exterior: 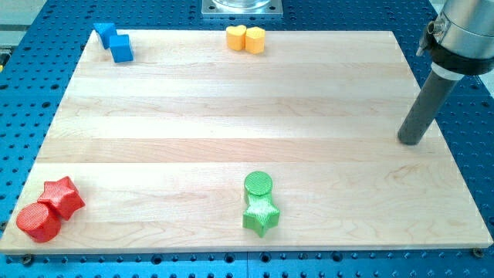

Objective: Place your arm right to the yellow hexagon

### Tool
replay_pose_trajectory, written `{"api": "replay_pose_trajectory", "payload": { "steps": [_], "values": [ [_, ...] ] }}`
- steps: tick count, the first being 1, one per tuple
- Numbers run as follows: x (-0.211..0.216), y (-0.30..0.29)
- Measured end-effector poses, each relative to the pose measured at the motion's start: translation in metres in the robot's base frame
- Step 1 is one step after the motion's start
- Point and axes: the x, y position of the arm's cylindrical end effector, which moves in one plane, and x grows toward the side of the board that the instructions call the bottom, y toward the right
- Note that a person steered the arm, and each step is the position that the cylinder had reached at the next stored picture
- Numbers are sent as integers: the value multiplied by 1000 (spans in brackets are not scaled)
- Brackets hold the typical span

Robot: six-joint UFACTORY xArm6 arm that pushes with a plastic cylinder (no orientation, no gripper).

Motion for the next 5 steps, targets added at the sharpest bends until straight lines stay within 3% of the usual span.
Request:
{"api": "replay_pose_trajectory", "payload": {
  "steps": [1,2,3,5],
  "values": [
    [-2,-6],
    [-44,-61],
    [-86,-62],
    [-109,-40]
  ]
}}
